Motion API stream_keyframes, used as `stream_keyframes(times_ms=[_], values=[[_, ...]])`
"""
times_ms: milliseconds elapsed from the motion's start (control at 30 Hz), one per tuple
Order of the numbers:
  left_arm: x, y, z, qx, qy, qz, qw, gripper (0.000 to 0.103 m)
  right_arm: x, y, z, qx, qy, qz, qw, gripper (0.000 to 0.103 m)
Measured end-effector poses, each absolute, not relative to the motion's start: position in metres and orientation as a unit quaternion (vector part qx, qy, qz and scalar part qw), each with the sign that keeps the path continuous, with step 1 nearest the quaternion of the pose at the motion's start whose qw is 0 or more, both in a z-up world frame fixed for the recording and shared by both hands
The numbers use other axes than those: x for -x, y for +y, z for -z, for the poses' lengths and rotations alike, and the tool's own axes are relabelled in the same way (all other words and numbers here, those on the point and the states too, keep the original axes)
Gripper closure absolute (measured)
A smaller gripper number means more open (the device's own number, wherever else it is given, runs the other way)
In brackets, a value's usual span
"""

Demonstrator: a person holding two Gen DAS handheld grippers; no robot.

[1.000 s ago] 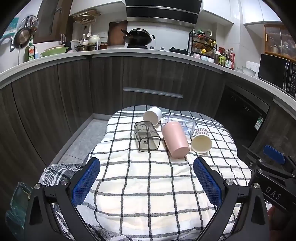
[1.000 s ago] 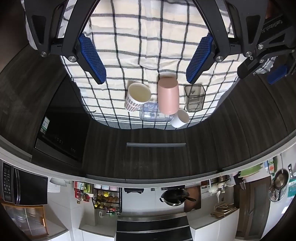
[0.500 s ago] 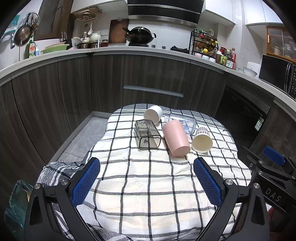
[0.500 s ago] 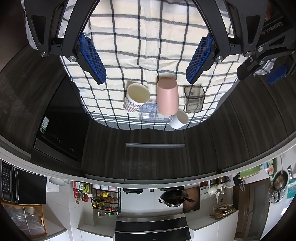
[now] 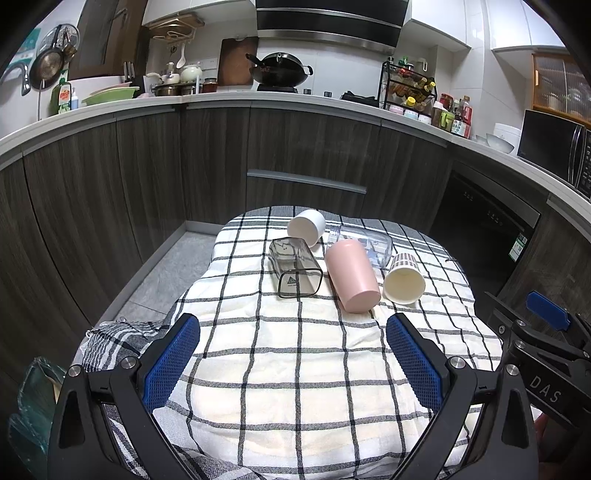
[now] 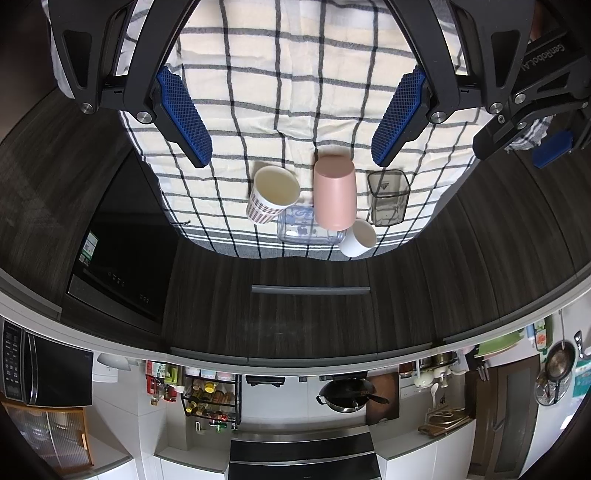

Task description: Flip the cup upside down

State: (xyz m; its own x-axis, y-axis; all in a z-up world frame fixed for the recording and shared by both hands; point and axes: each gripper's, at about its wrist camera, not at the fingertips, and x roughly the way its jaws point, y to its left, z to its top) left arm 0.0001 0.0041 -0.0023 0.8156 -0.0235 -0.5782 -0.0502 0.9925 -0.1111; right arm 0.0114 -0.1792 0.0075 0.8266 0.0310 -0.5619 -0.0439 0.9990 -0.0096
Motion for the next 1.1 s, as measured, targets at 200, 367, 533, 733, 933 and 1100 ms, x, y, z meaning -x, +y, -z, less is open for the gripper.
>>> stream_keyframes(times_ms=[200, 367, 533, 733, 933, 1100], values=[[-0.0001, 0.0042, 0.0025, 0.06, 0.304, -0.007, 0.951, 0.0, -0.0113, -0.1789, -0.0074, 0.011, 0.294, -0.02, 0.956, 0.015], [0.0003, 0.0045, 0.0037, 0.061, 0.304, -0.007, 0.951, 0.0, -0.0113, -0.179, -0.0074, 0.011, 0.294, -0.019, 0.955, 0.015], [-0.0001, 0.0049, 0.0035, 0.061, 0.305, -0.007, 0.95, 0.0, -0.0111, -0.1791, -0.0075, 0.011, 0.294, -0.02, 0.955, 0.015], [-0.0001, 0.0049, 0.0035, 0.061, 0.305, -0.007, 0.95, 0.0, -0.0111, -0.1793, -0.0075, 0.011, 0.295, -0.019, 0.955, 0.015], [-0.0002, 0.005, 0.0034, 0.061, 0.305, -0.006, 0.95, 0.0, -0.0114, -0.1798, -0.0074, 0.01, 0.294, -0.019, 0.955, 0.015], [-0.0001, 0.005, 0.0035, 0.061, 0.305, -0.007, 0.95, 0.0, -0.0096, -0.1767, -0.0078, 0.008, 0.295, -0.019, 0.955, 0.015]])
